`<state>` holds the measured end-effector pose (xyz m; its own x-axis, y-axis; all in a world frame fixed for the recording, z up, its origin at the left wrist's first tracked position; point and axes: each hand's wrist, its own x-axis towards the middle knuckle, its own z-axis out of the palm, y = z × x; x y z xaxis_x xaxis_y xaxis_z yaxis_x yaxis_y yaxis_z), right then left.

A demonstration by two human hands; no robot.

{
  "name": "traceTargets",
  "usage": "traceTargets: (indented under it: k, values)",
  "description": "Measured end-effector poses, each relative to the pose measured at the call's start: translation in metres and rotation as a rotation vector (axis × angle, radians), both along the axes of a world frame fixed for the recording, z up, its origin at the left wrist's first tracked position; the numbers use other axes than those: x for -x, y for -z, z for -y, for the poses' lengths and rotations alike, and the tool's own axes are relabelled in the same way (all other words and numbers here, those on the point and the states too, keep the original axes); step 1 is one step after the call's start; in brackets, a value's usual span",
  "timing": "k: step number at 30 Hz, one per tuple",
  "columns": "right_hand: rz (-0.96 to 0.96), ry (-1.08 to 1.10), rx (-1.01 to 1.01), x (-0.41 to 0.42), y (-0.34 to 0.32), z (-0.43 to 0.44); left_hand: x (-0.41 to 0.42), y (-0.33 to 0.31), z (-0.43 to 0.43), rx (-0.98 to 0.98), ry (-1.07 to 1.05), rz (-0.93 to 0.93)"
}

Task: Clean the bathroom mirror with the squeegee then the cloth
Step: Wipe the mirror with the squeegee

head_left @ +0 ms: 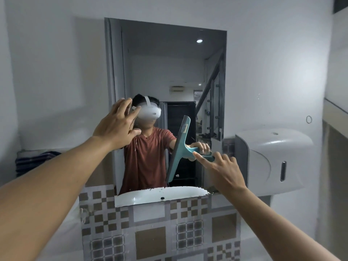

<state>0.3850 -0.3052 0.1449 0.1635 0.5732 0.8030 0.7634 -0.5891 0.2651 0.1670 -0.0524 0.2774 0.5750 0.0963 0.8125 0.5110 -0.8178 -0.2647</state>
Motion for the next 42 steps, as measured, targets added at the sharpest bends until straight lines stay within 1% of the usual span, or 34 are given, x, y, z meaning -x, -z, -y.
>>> traceTargets:
  k: [5, 9, 11, 16, 21, 28, 30, 37, 42]
  values:
    - [0.024, 0.033, -0.005, -0.003, 0.003, 0.001, 0.001, -0.001, 0.0, -0.006, -0.016, -0.019]
    - [-0.001, 0.054, -0.005, -0.007, 0.005, 0.005, 0.001, -0.001, -0.003, -0.025, -0.024, -0.021]
    - [-0.051, 0.084, -0.005, -0.011, 0.013, 0.007, 0.0, -0.001, -0.003, -0.031, -0.029, -0.011]
    - [-0.319, 0.094, 0.023, -0.014, 0.044, 0.018, -0.002, 0.001, -0.004, -0.037, -0.043, -0.008]
    - [-0.45, 0.123, 0.002, -0.006, 0.06, 0.012, -0.003, 0.002, -0.001, -0.017, -0.032, -0.002]
    - [-0.557, 0.07, -0.113, 0.007, 0.088, 0.0, -0.001, 0.0, -0.002, -0.02, -0.028, -0.003]
    - [-0.603, 0.043, -0.157, 0.014, 0.094, -0.003, -0.002, 0.001, -0.003, -0.012, -0.023, -0.001]
    - [-0.782, 0.002, -0.215, 0.034, 0.117, -0.025, 0.001, 0.0, -0.007, -0.016, -0.023, -0.013]
    - [-0.824, -0.043, -0.265, 0.035, 0.125, -0.034, 0.005, -0.004, -0.006, -0.048, -0.034, -0.052]
